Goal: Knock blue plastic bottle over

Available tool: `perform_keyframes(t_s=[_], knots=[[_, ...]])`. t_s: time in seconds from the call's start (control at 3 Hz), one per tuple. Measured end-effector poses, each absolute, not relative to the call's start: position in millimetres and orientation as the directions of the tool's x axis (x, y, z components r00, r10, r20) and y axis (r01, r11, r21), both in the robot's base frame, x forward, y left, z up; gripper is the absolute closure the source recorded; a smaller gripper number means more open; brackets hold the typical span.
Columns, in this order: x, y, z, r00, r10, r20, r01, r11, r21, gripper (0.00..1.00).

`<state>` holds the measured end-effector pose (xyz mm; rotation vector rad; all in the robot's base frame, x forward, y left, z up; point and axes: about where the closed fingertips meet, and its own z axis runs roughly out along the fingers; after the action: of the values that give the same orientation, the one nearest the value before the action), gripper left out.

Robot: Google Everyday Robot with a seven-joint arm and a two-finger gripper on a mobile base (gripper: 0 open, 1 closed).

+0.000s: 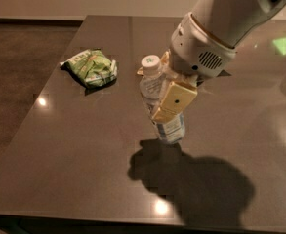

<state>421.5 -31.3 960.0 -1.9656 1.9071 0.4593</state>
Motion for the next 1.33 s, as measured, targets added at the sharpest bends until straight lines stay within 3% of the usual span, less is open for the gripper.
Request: perform_keyframes(t_s=[0.33, 1.0, 1.33], knots=[[431.9, -48.4, 958.7, 0.066, -0.949, -0.310, -0.995, -0.037, -0.097, 1.00], [438.7, -50.2, 938.1, 0.099, -0.981, -0.165, -0.987, -0.075, -0.146, 1.00], [437.2, -47.1, 930.6, 0.108, -0.987, -0.120, -0.982, -0.086, -0.170, 0.84]])
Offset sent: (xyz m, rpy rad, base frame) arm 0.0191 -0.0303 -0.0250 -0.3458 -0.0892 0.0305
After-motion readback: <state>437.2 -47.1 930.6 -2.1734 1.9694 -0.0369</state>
